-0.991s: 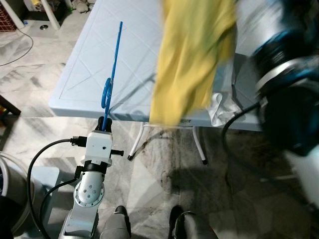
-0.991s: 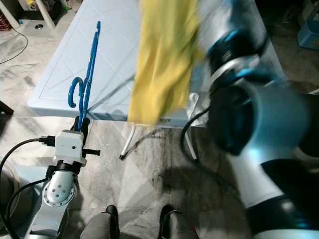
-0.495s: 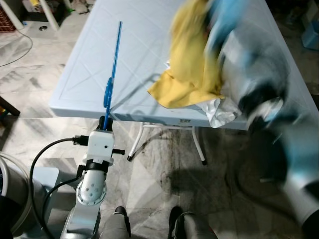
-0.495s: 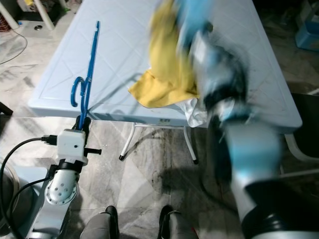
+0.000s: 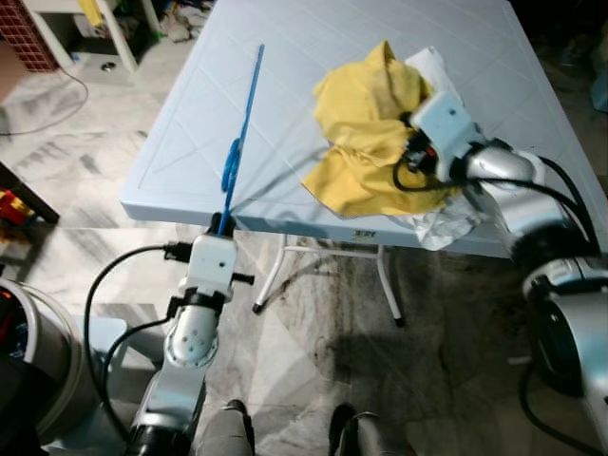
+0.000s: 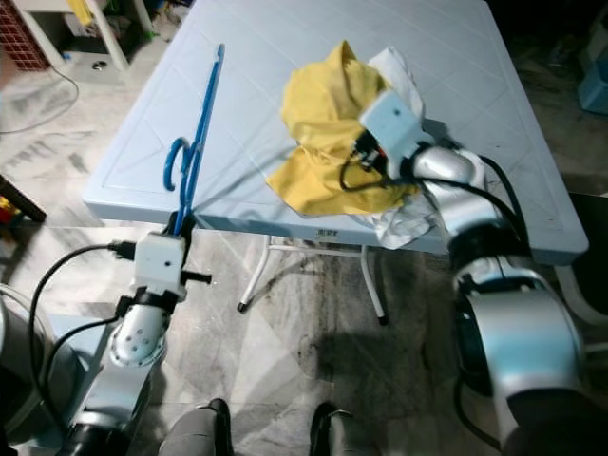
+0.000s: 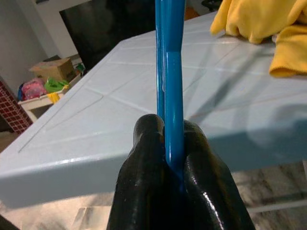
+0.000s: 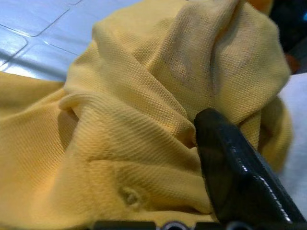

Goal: Hang hanger

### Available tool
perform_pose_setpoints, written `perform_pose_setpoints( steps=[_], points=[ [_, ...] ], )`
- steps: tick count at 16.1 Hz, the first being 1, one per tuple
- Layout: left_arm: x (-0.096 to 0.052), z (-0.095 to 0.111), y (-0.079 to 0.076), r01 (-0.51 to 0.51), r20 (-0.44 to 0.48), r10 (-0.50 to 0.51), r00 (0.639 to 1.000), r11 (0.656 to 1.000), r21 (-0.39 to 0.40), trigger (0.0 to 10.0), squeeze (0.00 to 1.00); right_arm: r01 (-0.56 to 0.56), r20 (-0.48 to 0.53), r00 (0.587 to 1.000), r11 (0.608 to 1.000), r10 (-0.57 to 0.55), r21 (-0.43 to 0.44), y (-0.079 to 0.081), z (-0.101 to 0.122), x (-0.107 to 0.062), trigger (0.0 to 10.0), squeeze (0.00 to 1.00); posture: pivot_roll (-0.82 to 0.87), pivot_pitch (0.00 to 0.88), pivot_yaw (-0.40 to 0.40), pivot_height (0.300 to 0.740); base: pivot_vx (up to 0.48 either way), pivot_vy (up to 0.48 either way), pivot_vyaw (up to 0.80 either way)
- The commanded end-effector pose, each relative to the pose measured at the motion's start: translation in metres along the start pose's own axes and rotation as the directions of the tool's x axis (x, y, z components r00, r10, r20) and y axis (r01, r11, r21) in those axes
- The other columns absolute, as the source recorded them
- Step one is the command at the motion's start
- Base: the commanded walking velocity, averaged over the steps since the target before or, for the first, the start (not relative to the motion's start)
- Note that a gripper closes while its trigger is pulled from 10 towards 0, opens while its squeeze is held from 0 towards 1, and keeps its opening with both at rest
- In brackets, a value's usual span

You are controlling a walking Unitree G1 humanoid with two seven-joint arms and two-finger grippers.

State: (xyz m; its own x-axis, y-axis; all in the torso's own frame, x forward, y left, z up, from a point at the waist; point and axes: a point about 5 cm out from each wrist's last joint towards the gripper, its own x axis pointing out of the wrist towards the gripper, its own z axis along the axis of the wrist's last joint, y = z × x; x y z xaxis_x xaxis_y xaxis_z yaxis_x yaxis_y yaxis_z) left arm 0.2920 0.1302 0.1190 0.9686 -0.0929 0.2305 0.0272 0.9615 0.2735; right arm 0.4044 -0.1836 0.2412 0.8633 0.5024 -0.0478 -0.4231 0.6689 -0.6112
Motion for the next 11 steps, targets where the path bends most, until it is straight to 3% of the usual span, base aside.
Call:
perform_pose_setpoints(
  steps=[1, 3, 4, 5, 6, 11],
  points=[
    [-0.001, -0.002, -0.004, 0.015, -0.004, -0.015, 1.000, 1.000, -0.004, 10.0, 0.00, 0.060, 0.002, 0.998, 0.998, -0.060, -0.017, -0.011, -0.003, -0.009, 10.0, 1.00, -0.02, 0.151, 0.028, 0.740, 0.000, 0.000, 0.00],
    [0.006, -0.001, -0.008, 0.032, 0.009, -0.032, 0.999, 0.999, -0.011, 10.0, 0.00, 0.232, 0.056, 0.971, 0.972, -0.233, 0.028, -0.031, -0.004, -0.027, 10.0, 1.00, -0.04, 0.136, 0.040, 0.740, 0.000, 0.000, 0.00],
    [0.007, -0.001, -0.009, 0.036, 0.011, -0.036, 0.999, 0.999, -0.013, 10.0, 0.00, 0.272, 0.059, 0.959, 0.960, -0.276, 0.069, -0.035, -0.005, -0.029, 10.0, 1.00, -0.05, 0.132, 0.043, 0.740, 0.000, 0.000, 0.00],
    [0.009, -0.001, -0.010, 0.042, 0.013, -0.042, 0.999, 0.999, -0.014, 10.0, 0.00, 0.244, 0.048, 0.967, 0.965, -0.250, 0.100, -0.032, -0.010, -0.032, 10.0, 1.00, -0.05, 0.127, 0.047, 0.740, 0.000, 0.000, 0.00],
    [0.011, -0.002, -0.013, 0.051, 0.020, -0.050, 0.999, 0.999, -0.019, 10.0, 0.00, -0.149, -0.090, 0.984, 0.989, 0.150, 0.025, 0.012, -0.037, -0.039, 10.0, 1.00, -0.06, 0.121, 0.047, 0.740, 0.000, 0.000, 0.00],
    [0.015, -0.002, -0.014, 0.054, 0.030, -0.054, 0.998, 0.998, -0.025, 10.0, 0.00, -0.306, -0.108, 0.948, 0.951, 0.299, -0.051, 0.011, -0.024, -0.043, 10.0, 1.00, -0.06, 0.111, 0.044, 0.740, 0.000, 0.000, 0.00]
  ],
)
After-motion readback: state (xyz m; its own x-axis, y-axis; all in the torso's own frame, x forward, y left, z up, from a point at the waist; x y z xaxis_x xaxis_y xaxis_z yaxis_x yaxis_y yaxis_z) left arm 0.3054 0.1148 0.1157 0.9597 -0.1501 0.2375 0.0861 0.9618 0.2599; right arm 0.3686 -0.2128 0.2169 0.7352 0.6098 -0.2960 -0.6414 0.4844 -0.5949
